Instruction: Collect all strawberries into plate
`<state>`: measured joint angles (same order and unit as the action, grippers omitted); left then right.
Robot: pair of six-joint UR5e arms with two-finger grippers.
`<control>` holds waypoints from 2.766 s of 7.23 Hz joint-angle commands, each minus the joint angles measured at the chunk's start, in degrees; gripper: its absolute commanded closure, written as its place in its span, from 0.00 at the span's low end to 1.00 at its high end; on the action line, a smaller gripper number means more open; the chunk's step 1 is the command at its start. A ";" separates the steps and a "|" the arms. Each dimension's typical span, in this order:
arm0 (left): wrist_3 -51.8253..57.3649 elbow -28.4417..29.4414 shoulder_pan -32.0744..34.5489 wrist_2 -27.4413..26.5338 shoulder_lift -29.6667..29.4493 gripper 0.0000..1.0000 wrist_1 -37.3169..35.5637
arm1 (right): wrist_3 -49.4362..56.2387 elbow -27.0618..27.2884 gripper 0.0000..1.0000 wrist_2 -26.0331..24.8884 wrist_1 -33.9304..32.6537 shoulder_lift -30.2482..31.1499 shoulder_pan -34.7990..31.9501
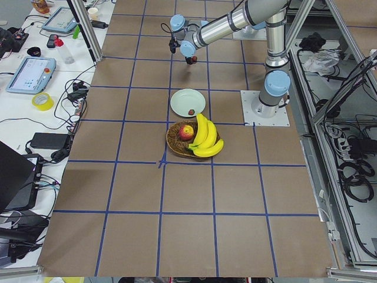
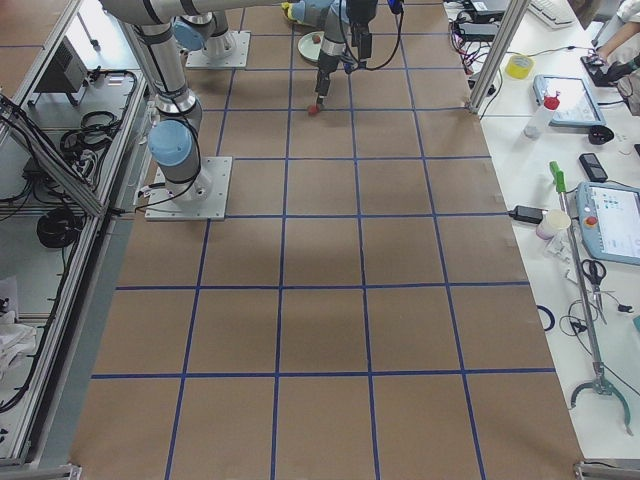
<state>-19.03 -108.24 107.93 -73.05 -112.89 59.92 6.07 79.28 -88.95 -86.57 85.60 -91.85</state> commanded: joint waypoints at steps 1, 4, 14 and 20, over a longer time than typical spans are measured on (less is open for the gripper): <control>-9.29 -0.13 0.17 0.19 -1.54 0.09 -0.76 | 0.09 0.00 0.00 0.00 0.00 0.00 0.00; -12.79 0.13 0.17 2.12 -3.04 0.22 -3.23 | 0.00 0.00 0.00 0.00 0.00 0.00 0.00; 2.45 7.25 -11.83 -9.42 3.62 1.00 12.99 | 0.09 0.00 0.00 0.09 0.00 0.00 0.00; 23.59 1.19 -28.38 -21.52 3.47 1.00 16.55 | 0.26 0.00 0.00 0.00 0.09 0.00 -0.09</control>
<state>3.47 -106.31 81.10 -93.60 -108.55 76.72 6.30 79.28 -88.93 -86.50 85.60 -91.86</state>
